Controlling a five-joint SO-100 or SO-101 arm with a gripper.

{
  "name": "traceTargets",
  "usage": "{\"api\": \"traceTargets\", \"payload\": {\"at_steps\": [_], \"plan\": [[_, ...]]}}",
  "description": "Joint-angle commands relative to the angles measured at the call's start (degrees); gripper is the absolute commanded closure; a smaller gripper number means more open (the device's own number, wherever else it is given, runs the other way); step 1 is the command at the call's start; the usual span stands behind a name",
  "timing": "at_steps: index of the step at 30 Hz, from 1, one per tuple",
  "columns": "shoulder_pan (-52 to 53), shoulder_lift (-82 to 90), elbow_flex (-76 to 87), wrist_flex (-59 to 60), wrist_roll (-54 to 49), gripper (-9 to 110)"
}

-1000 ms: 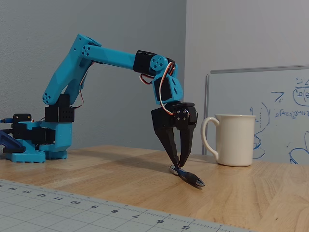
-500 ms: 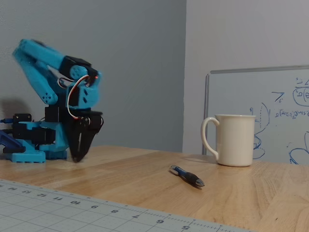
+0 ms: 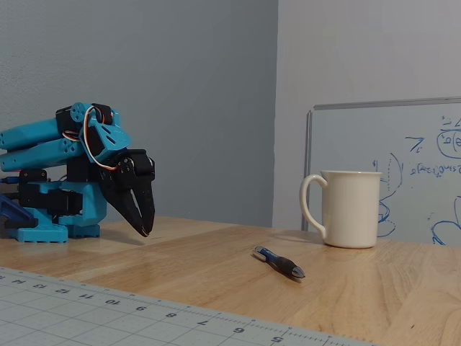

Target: Touch the pen.

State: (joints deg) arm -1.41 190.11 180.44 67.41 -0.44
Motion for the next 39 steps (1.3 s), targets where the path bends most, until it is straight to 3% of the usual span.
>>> {"api": "traceTargets", "payload": {"at_steps": [1, 13, 20, 28, 39], "plan": [[-0.4, 0.6, -0.8, -0.3, -0.2, 101], [-1.1, 0.4, -5.7, -8.3, -0.9, 101], [-5.2, -8.3, -10.0, -15.6, -9.4, 101], [-5.2, -37.8, -28.7, -22.6, -9.9, 101], [-5.1, -81.0, -65.3, -23.6, -9.9, 101]]}}
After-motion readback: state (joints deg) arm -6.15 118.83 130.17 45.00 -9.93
